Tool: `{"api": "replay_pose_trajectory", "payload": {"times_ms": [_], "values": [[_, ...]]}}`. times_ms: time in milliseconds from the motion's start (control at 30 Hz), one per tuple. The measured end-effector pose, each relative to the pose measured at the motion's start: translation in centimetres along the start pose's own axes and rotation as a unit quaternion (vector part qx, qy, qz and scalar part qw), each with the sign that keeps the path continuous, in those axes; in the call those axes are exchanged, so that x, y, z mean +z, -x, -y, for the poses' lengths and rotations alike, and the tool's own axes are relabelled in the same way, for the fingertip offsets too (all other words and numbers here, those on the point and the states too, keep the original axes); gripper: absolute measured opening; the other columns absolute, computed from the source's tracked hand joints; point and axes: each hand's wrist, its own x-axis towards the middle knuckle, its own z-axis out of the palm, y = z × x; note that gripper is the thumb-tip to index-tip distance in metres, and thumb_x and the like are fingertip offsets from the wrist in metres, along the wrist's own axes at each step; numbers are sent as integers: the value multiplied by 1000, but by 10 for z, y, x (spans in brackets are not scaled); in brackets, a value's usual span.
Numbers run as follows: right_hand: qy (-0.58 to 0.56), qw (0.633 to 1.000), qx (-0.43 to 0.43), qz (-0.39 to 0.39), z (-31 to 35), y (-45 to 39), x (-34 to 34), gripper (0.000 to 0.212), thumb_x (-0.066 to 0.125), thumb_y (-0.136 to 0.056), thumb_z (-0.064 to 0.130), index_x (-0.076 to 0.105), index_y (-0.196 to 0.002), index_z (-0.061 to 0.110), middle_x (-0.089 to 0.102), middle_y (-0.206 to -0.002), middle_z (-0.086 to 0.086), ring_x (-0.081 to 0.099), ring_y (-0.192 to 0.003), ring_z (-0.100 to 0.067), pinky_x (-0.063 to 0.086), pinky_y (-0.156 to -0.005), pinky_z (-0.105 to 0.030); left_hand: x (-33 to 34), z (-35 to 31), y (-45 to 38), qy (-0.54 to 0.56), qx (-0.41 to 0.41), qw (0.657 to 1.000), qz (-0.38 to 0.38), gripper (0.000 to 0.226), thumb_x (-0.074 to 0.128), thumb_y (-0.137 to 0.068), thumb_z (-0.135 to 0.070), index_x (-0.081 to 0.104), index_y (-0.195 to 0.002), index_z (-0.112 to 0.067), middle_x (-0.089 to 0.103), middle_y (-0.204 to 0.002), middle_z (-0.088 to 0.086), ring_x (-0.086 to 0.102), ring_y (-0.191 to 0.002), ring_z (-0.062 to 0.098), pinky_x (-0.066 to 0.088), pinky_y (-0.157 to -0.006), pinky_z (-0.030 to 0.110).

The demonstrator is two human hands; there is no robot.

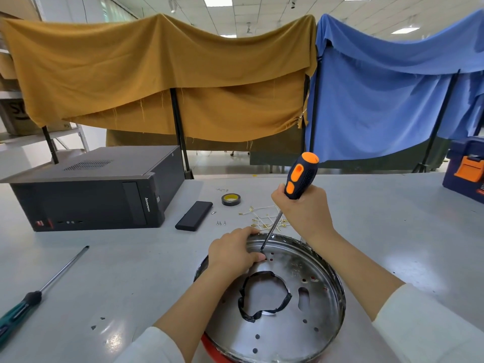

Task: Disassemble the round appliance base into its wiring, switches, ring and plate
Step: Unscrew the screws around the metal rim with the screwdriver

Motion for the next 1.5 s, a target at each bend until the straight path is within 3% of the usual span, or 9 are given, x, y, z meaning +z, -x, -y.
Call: {"api": "replay_pose_trajectory", "payload": {"times_ms": [167, 300, 467, 833, 1067, 1167, 1333, 1500], "values": [[54, 998, 1, 39, 9, -9, 7, 41, 59, -78, 27, 32, -47, 20, 33, -39, 6, 32, -41, -10, 28, -43, -20, 0, 0, 0, 3, -1, 1000, 1, 55, 64, -76, -55, 43, -126, -47, 56, -123, -17, 53, -112, 12, 42, -81, 29], [98, 995, 10, 30, 19, -15, 24, 36, 56, -80, 33, 38, -51, 21, 41, -45, 4, 40, -46, -15, 37, -47, -32, 0, 0, 1, 7, -1, 1000, 1, 55, 64, -75, -55, 43, -126, -47, 55, -123, -17, 53, -112, 11, 42, -80, 28], [141, 988, 32, 52, 27, -24, 39, 31, 53, -78, 30, 37, -53, 24, 39, -45, 6, 37, -44, -13, 28, -44, -24, -1, -1, 1, 12, -1, 1000, 3, 56, 64, -75, -54, 43, -126, -46, 56, -121, -18, 54, -110, 10, 44, -82, 28], [253, 965, 51, 45, 30, -28, 55, 24, 47, -81, 38, 43, -61, 25, 52, -57, 4, 47, -51, -15, 28, -47, -23, -10, -2, -5, 28, -10, 997, 66, 62, 71, -74, -46, 44, -130, -37, 56, -123, -11, 52, -112, 14, 48, -84, 33], [276, 959, 64, 7, 19, -41, 52, 24, 47, -84, 42, 53, -69, 25, 53, -57, 6, 47, -50, -10, 26, -47, -21, -2, 2, 8, -26, 27, 999, 13, 59, 55, -79, -60, 37, -132, -42, 51, -125, -13, 52, -114, 13, 43, -83, 29], [248, 964, 94, -16, 8, -47, 43, 28, 49, -83, 42, 48, -61, 25, 50, -53, 6, 48, -49, -12, 27, -46, -22, -1, 3, 7, -34, 36, 999, 3, 58, 54, -81, -61, 35, -133, -42, 51, -125, -12, 52, -114, 14, 45, -85, 31], [89, 985, 119, 89, -1, -59, 36, 29, 53, -73, 24, 31, -55, 19, 31, -47, 5, 30, -47, -15, 26, -49, -28, 1, 5, 5, -36, 46, 998, -4, 58, 53, -82, -61, 34, -133, -43, 51, -125, -12, 52, -114, 14, 45, -84, 30], [27, 952, 91, 291, 9, -70, 28, 19, 52, -70, 24, 38, -63, 15, 31, -61, -8, 28, -56, -17, 28, -57, -33, 1, 7, 3, -25, 45, 999, 0, 56, 54, -80, -61, 36, -130, -44, 51, -125, -15, 52, -112, 13, 43, -82, 29]]}}
